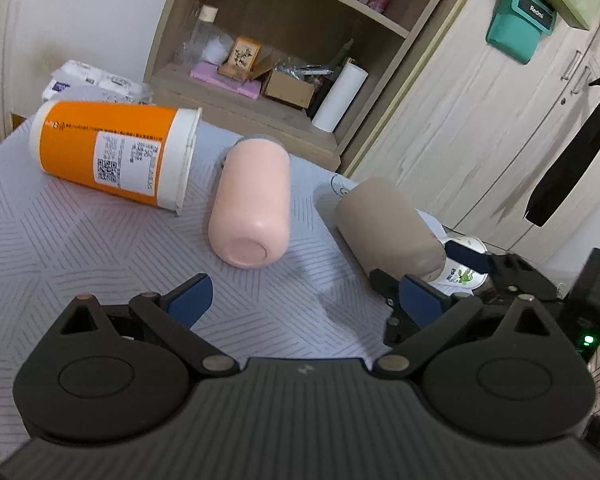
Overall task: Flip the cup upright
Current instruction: 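Move the right gripper to the beige tumbler's base and close on it, then lift the beige tumbler with the right gripper while the left gripper braces its side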
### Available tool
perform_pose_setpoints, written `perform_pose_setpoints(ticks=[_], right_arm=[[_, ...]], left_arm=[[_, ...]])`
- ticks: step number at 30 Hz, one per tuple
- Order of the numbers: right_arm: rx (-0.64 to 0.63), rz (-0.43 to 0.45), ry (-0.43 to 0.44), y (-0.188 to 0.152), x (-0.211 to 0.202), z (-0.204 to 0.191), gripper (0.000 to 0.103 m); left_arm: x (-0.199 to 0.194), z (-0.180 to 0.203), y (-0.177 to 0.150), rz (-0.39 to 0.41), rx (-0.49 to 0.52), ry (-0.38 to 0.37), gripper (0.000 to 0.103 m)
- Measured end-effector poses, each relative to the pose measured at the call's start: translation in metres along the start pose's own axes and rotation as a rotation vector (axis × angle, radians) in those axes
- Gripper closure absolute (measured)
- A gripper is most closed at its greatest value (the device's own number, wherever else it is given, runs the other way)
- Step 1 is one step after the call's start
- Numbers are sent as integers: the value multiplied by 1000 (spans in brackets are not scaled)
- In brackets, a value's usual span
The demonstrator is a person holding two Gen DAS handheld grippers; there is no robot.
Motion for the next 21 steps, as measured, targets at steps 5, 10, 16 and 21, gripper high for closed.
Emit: perform_pose_setpoints(ticks=[5, 10, 16, 21], right_arm=[[-7, -34, 13, -3, 12, -1, 19], [75, -55, 13, -3, 6, 1, 21], [243, -85, 66, -7, -8, 0, 21], [382, -118, 147, -13, -24, -8, 21]], left_arm=[[-1, -2, -1, -8, -3, -6, 3], [-3, -5, -2, -21, -16, -11, 3], [-11, -9, -6, -43, -50, -18, 3], [-21, -11, -11, -60, -53, -44, 3]])
Point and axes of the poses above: each gripper's, at about its wrist camera, not at the fingertips, and x roughly the way its jaws point, z to its right, y to its top, the point moved 5 cm from there along x, roughly the way its jaws point, and after that the axes turned 12 degrees about -x, right-handed, at the moved point
